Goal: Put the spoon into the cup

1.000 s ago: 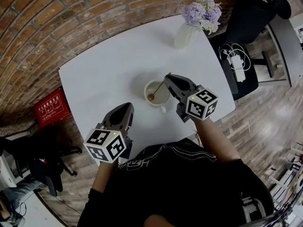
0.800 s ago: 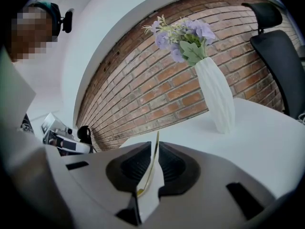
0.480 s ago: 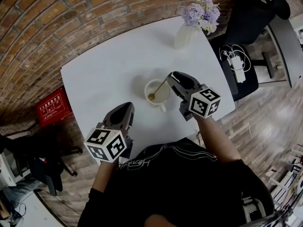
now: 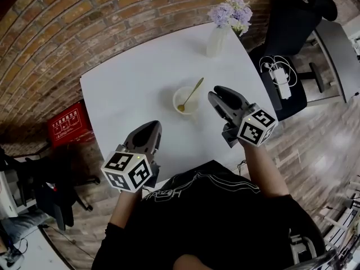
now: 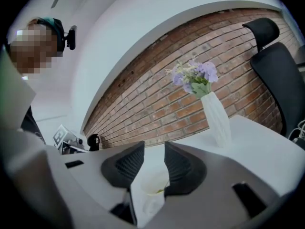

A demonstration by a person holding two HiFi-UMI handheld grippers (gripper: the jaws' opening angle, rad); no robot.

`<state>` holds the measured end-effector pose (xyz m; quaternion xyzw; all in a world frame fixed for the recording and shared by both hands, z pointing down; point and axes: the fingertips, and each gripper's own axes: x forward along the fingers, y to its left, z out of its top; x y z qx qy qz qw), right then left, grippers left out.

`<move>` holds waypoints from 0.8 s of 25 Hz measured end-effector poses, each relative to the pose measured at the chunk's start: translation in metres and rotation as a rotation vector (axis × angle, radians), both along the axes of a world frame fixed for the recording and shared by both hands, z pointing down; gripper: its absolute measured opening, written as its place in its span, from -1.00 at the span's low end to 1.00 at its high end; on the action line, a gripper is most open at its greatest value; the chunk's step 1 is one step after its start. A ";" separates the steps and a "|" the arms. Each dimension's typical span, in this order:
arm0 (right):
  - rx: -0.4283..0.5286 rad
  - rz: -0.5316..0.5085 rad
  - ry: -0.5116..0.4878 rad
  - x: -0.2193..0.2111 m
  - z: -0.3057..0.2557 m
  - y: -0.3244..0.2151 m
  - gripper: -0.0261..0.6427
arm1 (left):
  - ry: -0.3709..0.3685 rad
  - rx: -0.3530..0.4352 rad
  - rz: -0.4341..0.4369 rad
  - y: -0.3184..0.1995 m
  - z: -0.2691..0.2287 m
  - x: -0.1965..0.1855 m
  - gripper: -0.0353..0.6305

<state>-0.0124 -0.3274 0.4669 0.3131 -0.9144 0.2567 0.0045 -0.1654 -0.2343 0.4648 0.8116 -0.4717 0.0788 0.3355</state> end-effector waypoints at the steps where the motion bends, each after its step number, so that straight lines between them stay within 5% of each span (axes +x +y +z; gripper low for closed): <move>1: 0.008 -0.016 -0.010 -0.002 -0.005 0.009 -0.61 | -0.003 0.008 0.003 0.005 -0.004 0.001 -0.88; 15: 0.194 -0.224 -0.068 -0.026 -0.089 0.126 -0.93 | -0.044 0.162 0.060 0.066 -0.065 0.021 -0.88; 20: 0.157 -0.216 -0.092 -0.029 -0.093 0.136 -0.93 | -0.052 0.204 0.079 0.072 -0.082 0.025 -0.88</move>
